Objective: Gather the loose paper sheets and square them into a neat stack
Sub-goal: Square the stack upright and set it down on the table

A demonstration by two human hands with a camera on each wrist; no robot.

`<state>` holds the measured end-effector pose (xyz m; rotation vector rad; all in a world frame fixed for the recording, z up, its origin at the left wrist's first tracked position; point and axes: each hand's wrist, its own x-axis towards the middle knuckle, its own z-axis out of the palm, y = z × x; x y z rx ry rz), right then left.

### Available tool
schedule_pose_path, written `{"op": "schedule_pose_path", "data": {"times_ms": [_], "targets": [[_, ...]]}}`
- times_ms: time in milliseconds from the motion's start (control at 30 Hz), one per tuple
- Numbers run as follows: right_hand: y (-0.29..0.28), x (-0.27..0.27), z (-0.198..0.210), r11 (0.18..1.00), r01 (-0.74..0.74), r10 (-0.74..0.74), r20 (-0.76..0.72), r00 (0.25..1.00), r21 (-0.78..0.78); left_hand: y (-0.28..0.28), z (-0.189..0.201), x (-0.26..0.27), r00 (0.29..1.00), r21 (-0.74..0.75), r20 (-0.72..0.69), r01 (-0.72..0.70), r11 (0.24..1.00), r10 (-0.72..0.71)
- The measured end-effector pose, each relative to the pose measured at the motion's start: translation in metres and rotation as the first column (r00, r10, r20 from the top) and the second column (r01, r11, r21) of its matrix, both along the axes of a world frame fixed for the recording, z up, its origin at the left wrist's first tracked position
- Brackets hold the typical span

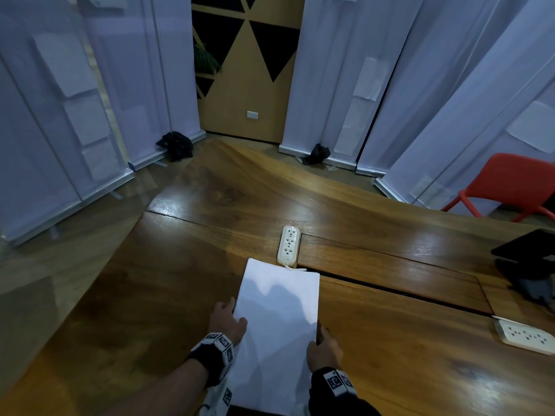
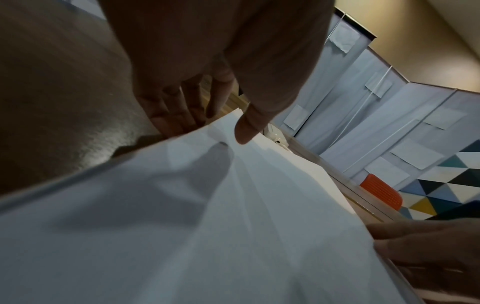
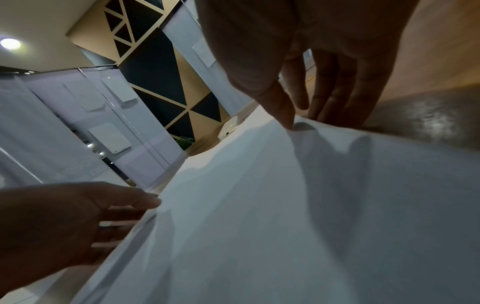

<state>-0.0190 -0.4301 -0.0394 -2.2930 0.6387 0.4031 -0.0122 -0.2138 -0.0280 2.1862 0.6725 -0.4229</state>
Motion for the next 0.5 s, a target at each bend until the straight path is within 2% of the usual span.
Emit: {"op": "schedule_pose_path", "data": {"times_ms": [100, 500], "targets": [[-0.0041, -0.0003, 0.0003, 0.999, -0.040, 0.041, 0.016, 0.999, -0.013, 0.0024, 0.0014, -0.0007, 1.000, -0.016, 0.014, 0.018, 1.000, -0.017], [-0.0040, -0.0020, -0.0005, 0.999, -0.035, 0.035, 0.017, 0.999, 0.005, 0.0089, 0.0046, -0.0033, 0.999, -0.018, 0.012, 0.035, 0.999, -0.034]]}}
